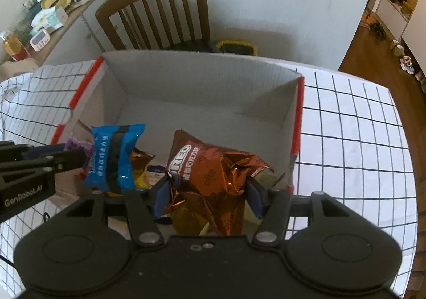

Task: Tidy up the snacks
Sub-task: 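Carry Oreo bag with right tool while left carries purple candy into the red box, then open both tools to release the snacks and withdraw from the box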

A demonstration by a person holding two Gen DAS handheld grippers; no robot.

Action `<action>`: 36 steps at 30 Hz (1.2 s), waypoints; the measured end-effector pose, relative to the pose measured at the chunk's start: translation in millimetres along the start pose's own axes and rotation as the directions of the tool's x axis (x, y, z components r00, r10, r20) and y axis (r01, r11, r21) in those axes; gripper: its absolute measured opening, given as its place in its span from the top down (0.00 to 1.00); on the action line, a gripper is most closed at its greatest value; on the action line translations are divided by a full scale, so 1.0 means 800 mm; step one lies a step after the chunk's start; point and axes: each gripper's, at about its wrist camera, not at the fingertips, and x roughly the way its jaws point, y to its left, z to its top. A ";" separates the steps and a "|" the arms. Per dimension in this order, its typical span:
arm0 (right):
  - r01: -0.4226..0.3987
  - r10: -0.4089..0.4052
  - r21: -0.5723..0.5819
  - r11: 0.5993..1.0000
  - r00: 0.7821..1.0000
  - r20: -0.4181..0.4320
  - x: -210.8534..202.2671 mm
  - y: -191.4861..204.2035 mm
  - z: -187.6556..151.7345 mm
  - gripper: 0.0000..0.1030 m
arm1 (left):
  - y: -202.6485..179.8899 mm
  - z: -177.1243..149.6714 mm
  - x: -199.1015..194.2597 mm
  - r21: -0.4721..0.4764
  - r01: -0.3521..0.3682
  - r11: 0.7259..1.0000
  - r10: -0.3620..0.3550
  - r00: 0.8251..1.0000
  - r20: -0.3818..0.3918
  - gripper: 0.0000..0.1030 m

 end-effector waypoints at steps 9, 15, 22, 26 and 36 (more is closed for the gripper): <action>0.023 -0.023 0.002 1.000 1.000 -0.015 0.021 0.001 -0.005 0.39 | 0.003 0.002 0.018 -0.004 0.012 1.000 -0.012 1.000 -0.019 0.83; 0.039 -0.039 -0.007 0.999 0.999 -0.006 0.013 0.005 -0.007 0.31 | 0.003 0.000 0.030 -0.007 0.019 1.000 -0.019 0.999 -0.045 0.83; 0.039 -0.039 -0.018 0.999 0.999 0.025 -0.014 0.009 -0.017 0.18 | 0.002 -0.009 0.025 -0.014 0.027 1.000 -0.028 0.998 -0.054 0.76; 0.019 -0.018 -0.030 0.999 0.999 0.040 -0.031 0.013 -0.021 0.14 | 0.000 -0.019 0.007 -0.003 0.022 1.000 -0.022 0.999 -0.032 0.64; -0.019 0.022 -0.039 0.999 0.997 0.072 -0.076 0.023 -0.035 0.01 | 0.017 -0.037 -0.045 -0.023 0.040 0.999 -0.039 0.999 0.033 0.31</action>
